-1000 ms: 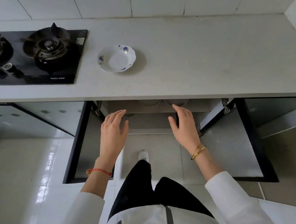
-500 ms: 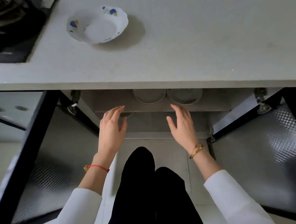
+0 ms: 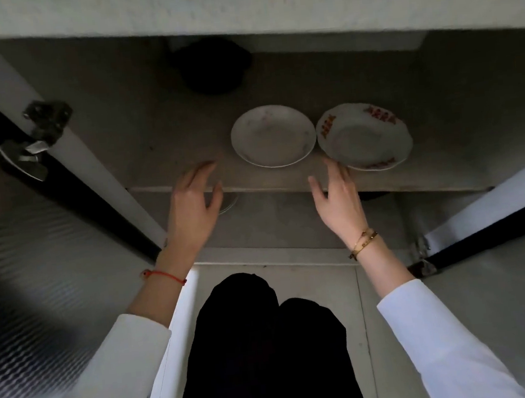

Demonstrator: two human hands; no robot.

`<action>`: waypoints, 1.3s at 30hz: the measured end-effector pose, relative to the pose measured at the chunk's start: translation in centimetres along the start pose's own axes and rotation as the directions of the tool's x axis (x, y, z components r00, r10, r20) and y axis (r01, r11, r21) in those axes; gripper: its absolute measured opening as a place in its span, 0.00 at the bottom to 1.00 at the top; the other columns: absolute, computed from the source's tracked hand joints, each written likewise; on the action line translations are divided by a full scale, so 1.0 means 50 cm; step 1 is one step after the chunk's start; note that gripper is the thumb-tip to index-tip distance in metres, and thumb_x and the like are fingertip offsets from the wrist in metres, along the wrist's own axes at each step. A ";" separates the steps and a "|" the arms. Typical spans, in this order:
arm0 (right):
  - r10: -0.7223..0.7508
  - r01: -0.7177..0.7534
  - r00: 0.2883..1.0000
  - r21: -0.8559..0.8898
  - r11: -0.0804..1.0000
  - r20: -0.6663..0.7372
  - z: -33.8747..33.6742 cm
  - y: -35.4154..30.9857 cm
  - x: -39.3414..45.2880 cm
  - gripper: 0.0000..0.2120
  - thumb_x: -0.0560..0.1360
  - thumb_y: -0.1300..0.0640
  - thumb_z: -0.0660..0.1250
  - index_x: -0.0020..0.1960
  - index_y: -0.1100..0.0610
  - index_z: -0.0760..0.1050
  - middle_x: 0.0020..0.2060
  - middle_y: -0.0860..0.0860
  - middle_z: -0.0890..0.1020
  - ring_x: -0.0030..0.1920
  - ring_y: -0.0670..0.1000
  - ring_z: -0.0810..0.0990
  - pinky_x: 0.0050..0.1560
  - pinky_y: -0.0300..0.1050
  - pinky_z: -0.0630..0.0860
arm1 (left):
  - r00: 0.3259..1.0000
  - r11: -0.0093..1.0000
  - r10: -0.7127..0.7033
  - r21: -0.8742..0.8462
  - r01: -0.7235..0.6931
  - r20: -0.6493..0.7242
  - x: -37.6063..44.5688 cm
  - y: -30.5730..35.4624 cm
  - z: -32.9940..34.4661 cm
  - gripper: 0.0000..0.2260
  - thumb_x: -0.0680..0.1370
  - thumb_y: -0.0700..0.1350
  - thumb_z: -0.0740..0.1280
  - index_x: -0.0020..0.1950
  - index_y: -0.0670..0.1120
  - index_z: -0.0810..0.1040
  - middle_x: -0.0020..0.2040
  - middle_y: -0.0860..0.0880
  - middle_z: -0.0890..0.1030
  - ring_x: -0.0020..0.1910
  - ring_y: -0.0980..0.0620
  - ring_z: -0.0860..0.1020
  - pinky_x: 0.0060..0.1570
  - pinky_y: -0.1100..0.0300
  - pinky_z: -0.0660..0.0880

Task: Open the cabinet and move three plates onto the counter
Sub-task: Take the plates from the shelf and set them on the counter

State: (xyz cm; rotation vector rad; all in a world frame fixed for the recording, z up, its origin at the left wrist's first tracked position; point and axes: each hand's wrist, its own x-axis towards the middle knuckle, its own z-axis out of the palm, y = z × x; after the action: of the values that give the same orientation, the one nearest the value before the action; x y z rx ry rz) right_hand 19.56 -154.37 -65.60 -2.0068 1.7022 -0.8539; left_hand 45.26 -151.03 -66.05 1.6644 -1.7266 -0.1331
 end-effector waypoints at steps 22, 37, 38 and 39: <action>0.281 -0.304 0.947 -0.153 0.941 -0.155 0.104 0.007 0.163 0.18 0.80 0.49 0.58 0.53 0.63 0.76 0.47 0.60 0.83 0.48 0.61 0.82 0.37 0.45 0.69 | 0.949 0.959 -0.256 -0.072 0.273 0.183 0.214 -0.061 0.157 0.13 0.79 0.46 0.65 0.59 0.41 0.80 0.55 0.39 0.83 0.54 0.41 0.81 0.54 0.54 0.75; 0.133 -0.126 0.972 0.050 0.991 -0.193 0.076 0.008 0.067 0.11 0.76 0.56 0.64 0.37 0.60 0.77 0.31 0.53 0.82 0.34 0.54 0.81 0.28 0.35 0.64 | 0.954 0.911 -0.266 -0.287 0.297 0.140 0.109 -0.042 0.117 0.13 0.71 0.40 0.71 0.55 0.47 0.84 0.47 0.52 0.85 0.46 0.54 0.82 0.53 0.59 0.78; 0.143 -0.132 0.973 0.071 0.989 -0.183 0.072 0.004 0.052 0.11 0.77 0.55 0.64 0.38 0.59 0.77 0.31 0.53 0.82 0.34 0.54 0.81 0.29 0.35 0.67 | 0.957 0.913 -0.263 -0.288 0.288 0.123 0.094 -0.037 0.107 0.13 0.72 0.40 0.71 0.56 0.47 0.84 0.47 0.53 0.84 0.46 0.55 0.82 0.53 0.61 0.77; 0.155 -0.141 0.973 0.090 0.986 -0.172 0.067 0.000 0.037 0.10 0.77 0.54 0.64 0.40 0.59 0.77 0.32 0.53 0.83 0.34 0.54 0.82 0.31 0.38 0.72 | 0.960 0.915 -0.259 -0.291 0.279 0.105 0.079 -0.031 0.096 0.13 0.72 0.40 0.71 0.56 0.47 0.83 0.47 0.54 0.84 0.46 0.57 0.81 0.52 0.64 0.76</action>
State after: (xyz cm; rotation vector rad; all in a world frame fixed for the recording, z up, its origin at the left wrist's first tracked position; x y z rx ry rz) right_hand 21.91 -156.53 -67.73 -1.7730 1.8586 -1.0563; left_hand 44.27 -156.76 -68.75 1.6692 -1.4271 -0.5598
